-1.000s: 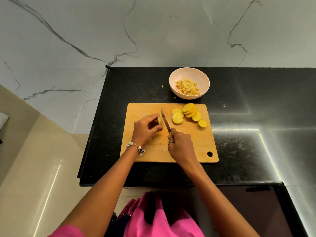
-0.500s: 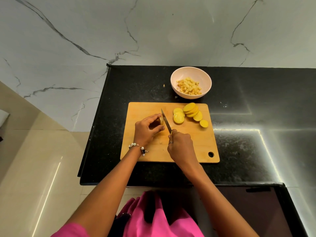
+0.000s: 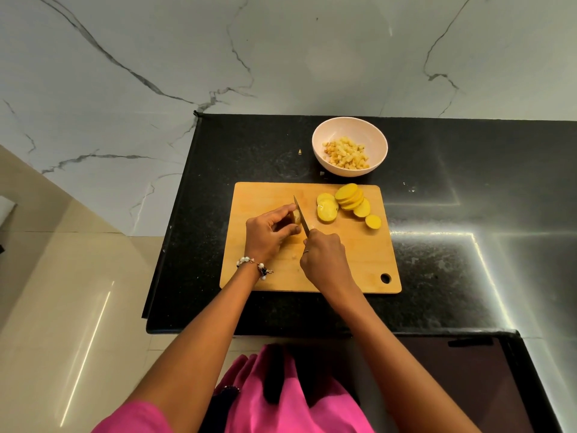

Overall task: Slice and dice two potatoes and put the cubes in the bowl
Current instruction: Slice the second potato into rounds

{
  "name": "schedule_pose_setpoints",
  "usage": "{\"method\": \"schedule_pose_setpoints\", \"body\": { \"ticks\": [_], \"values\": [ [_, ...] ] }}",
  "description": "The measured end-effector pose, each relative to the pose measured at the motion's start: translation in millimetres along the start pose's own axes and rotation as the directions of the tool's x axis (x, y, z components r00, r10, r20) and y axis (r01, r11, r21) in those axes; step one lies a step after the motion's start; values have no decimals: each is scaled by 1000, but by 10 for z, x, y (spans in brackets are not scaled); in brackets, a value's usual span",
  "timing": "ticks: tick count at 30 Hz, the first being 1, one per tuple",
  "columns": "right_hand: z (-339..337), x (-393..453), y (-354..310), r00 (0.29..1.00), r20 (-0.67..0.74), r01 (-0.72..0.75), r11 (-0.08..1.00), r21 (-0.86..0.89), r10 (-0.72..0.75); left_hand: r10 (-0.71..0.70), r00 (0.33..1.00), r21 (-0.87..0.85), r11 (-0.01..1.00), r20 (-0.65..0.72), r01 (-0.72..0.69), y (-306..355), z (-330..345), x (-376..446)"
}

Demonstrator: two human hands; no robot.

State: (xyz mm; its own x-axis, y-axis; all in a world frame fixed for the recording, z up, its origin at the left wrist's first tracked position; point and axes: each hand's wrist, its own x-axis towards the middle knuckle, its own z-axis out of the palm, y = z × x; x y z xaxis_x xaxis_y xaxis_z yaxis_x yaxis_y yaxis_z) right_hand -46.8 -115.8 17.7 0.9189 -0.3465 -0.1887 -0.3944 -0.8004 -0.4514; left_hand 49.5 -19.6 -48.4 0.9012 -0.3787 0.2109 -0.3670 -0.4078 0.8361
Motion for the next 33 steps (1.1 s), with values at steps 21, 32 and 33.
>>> {"method": "schedule_pose_setpoints", "body": {
  "ticks": [21,32,33],
  "values": [
    [39,-11,311,998,-52,32,999,-36,-34,-21,999,1,1000,-27,21,-2,-10,-9],
    [-30,-123,73,997,-55,58,995,79,-54,13,998,17,1000,-56,-12,-15,20,-12],
    [-26,-123,68,998,-47,53,996,77,-49,11,998,15,1000,-60,-10,-15,21,-13]
  ]
}}
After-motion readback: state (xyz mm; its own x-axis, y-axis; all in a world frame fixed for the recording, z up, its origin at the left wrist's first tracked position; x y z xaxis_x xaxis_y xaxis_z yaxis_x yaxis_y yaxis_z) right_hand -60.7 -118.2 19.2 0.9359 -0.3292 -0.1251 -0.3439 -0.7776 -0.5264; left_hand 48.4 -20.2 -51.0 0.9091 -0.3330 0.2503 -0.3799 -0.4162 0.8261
